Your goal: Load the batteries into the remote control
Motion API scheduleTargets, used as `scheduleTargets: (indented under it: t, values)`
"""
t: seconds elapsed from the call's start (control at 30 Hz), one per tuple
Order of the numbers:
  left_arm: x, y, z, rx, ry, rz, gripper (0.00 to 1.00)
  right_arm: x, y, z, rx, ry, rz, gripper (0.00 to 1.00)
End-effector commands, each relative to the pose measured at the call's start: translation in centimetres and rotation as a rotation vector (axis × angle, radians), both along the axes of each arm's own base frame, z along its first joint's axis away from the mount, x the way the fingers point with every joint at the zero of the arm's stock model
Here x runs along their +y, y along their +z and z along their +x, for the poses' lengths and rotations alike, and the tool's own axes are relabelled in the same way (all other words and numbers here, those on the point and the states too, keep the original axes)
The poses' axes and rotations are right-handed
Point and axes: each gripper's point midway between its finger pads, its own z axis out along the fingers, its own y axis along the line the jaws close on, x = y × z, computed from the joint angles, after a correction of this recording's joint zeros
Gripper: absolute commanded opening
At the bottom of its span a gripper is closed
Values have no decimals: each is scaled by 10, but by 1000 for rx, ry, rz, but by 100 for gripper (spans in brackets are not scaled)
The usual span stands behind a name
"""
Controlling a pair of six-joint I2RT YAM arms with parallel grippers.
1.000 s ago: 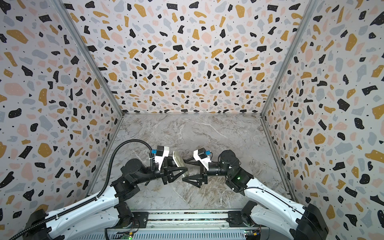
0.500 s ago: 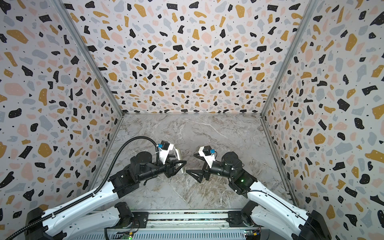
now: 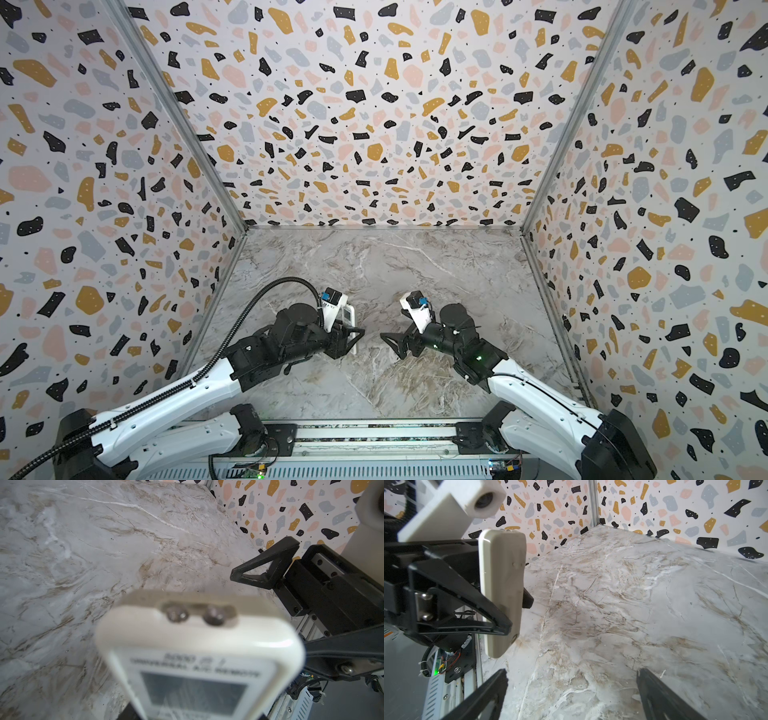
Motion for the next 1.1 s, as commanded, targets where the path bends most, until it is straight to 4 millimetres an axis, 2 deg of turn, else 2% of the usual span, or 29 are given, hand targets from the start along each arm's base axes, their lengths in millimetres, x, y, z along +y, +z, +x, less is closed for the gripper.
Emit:
scheduleTargets:
  t: [0.0,0.27,0.83,1.07]
  values:
    - [3,7,8,-8,39,-10,17,-4,7,7,-26,-45,5,99]
    - [16,-21,13,50,86,65,17,-12,-9,18,6,-113,-49,99]
    - [24,-46,13,108,118,90,17,-25,-40,32,98,-187,-92,99]
    - [30,-65,14,151,143,138,18,-29,-42,37,107,-201,-84,99]
